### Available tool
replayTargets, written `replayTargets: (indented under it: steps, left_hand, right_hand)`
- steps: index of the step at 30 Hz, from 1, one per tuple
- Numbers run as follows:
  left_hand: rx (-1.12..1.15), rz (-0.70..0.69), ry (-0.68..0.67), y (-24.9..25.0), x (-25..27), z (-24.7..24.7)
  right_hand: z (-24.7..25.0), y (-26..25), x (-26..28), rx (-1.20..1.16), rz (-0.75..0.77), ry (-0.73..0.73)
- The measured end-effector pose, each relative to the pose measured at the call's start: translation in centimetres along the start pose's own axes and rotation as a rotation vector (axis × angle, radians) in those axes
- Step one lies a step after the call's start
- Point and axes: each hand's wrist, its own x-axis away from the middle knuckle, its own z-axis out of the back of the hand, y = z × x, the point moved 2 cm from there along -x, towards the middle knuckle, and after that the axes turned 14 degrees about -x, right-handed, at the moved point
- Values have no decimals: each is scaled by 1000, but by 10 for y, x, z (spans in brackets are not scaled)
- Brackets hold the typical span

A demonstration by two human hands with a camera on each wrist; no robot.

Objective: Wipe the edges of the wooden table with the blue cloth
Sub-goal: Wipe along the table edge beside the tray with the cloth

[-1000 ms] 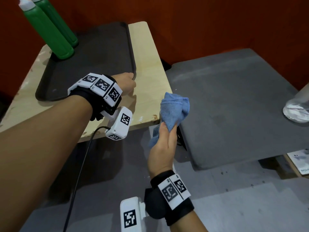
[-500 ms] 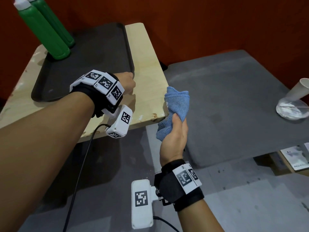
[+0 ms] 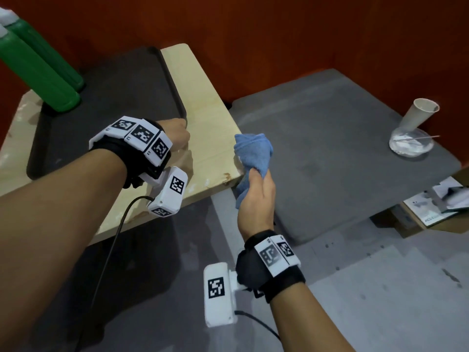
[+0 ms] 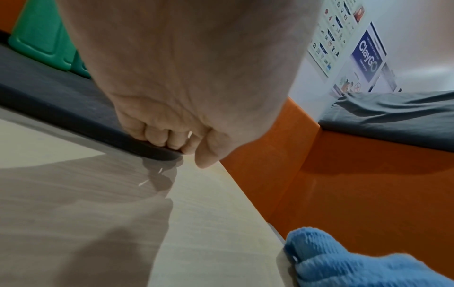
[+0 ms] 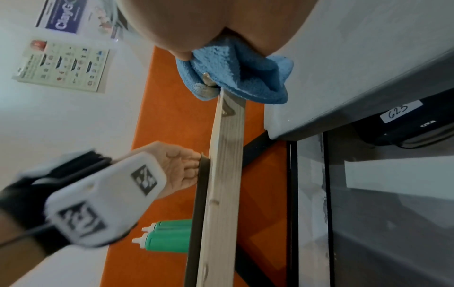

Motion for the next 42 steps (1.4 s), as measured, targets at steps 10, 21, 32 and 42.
replayTargets:
  steps: [10, 21, 32, 42]
  left_hand:
    - [-53, -38, -5, 1, 5, 3]
    - [-66, -160, -1, -11, 8, 2]
    - [-77, -123, 57, -9, 12, -4]
    - [-78, -100, 49, -7, 24, -2]
  right_hand:
    - [-8, -10, 13, 263, 25, -60]
    - [-8, -10, 19, 440, 116, 50]
    - [-16, -9, 18, 463, 189, 124]
    - [-27, -3, 25, 486, 191, 132]
